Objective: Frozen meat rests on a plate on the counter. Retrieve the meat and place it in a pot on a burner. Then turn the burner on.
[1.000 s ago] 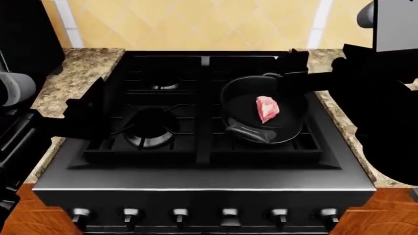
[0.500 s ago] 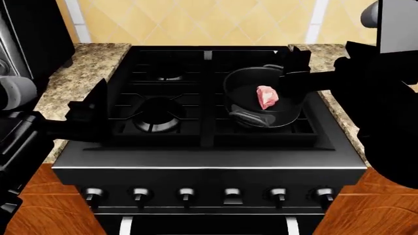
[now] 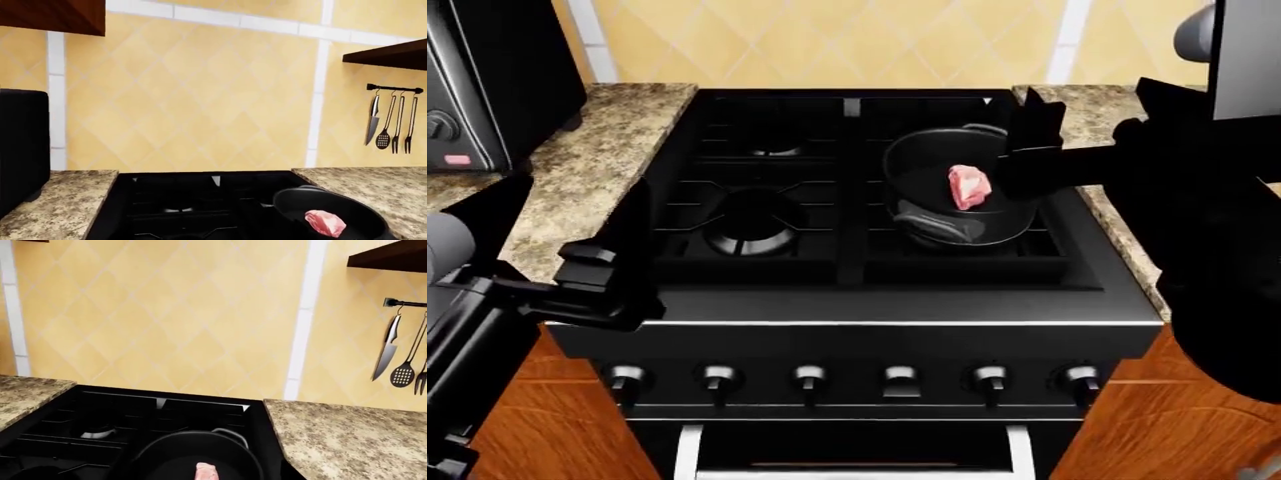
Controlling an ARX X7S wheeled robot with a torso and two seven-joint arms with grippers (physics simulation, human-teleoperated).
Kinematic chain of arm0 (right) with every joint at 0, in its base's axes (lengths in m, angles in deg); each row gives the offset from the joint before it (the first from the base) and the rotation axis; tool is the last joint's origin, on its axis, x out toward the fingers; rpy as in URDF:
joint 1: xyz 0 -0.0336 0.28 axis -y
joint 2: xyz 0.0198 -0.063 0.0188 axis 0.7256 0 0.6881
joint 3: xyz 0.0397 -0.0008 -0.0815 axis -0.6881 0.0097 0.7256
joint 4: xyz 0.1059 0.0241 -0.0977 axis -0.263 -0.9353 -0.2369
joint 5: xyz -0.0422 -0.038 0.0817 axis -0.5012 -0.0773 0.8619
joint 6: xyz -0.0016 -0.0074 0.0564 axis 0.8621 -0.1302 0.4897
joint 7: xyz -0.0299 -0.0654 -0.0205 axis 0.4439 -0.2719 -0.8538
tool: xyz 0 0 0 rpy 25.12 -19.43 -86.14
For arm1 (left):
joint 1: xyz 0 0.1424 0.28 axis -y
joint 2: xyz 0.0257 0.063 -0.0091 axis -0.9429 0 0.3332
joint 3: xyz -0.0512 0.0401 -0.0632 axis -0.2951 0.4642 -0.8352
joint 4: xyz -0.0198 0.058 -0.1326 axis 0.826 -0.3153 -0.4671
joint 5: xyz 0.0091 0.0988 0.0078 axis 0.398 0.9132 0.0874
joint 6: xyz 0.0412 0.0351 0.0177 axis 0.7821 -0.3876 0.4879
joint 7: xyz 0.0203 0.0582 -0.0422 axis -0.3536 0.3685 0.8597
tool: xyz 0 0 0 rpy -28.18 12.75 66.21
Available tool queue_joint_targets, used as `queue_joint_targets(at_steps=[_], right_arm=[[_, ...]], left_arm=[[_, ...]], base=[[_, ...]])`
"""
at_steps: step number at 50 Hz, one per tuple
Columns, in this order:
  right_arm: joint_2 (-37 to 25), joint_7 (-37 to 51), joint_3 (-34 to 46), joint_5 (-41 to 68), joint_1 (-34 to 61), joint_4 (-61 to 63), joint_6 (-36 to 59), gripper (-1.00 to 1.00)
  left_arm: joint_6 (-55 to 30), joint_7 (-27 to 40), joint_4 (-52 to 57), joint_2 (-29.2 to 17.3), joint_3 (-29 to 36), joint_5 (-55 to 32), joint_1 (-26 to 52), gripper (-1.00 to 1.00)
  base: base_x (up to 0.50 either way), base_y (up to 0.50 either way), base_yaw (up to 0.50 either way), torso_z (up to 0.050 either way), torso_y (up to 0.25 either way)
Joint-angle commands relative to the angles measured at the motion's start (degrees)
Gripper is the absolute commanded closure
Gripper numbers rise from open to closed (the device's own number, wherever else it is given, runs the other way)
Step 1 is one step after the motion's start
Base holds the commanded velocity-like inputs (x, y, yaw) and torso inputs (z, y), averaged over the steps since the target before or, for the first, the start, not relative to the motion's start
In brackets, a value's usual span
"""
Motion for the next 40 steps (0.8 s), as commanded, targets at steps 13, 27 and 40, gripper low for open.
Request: queue_joint_targets(at_steps=[13,27,40], right_arm=[[-2.9,-3.3,-3.9,-9.4,-7.9,12.9,-7.7,-1.0],[-4.9,-3.1,-7.8,-11.4,-14.5,17.1,-13.3,-1.0],[-5.9,-2.7,-8.7,-10.8,-16.6,17.7,-14.4,-1.0]], left_arm=[[6.3,-9.1,5.4,10.6,1.8,21.7,-18.7,-1.0],[8.3,-9.0,6.4,12.1,2.5,23.8,-22.7,-1.0],[9.3,-8.7,6.6,11.4,3.0,24.5,-23.6,-1.0]], base=[[0.0,0.0,0.0,-0.05,0.0],[0.0,0.0,0.0,-0.05,0.0],[0.0,-0.19,0.0,-0.05,0.0]])
